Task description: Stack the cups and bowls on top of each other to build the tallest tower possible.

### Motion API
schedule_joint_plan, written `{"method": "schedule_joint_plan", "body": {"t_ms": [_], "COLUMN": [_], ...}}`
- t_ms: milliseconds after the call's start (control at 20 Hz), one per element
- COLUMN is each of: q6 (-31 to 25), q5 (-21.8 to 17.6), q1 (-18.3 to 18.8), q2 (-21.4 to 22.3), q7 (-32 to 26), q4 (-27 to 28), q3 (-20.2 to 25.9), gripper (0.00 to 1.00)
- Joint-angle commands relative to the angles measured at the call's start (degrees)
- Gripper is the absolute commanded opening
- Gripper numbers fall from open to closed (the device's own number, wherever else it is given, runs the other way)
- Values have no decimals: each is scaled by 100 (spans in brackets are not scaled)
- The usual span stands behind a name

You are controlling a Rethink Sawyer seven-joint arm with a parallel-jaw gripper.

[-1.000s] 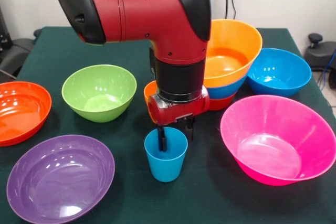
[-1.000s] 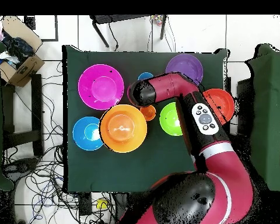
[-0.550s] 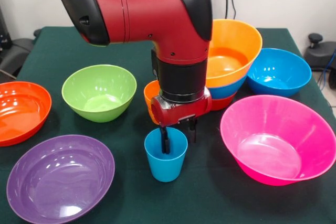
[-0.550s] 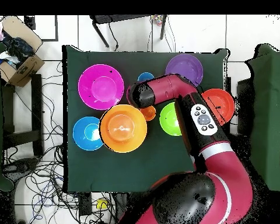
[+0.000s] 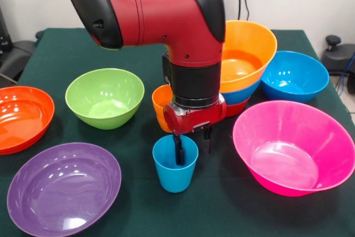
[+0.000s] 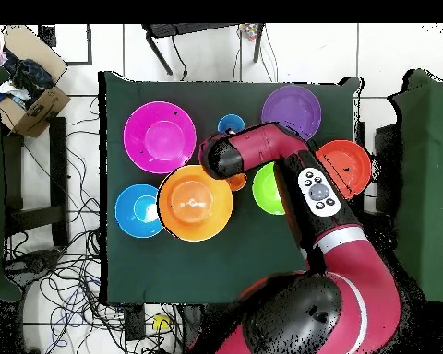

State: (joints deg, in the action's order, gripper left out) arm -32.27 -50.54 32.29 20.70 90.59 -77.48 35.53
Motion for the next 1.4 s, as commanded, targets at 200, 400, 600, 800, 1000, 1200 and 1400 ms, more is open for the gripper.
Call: {"method": "schedule_joint_plan", "body": {"t_ms": [200,400,600,800,1000,1200,1400], "q6": [330,506,338,242,233,47,86], "q5": [-559,-723,-741,-761,-782,-790,-618], "q1": [-25,-145,-193,-225,-254,-377,-331], "q2": [-60,2,33,45,55,59,48], "q7": [-655,-394,-471,-540,-631,-636,-712], "q4": [-328,-289,-264,-239,-234,-168,-197], "q3": [-330,-467,-526,-552,-566,-670,-466], "gripper": [100,100,100,100,100,0,0]}}
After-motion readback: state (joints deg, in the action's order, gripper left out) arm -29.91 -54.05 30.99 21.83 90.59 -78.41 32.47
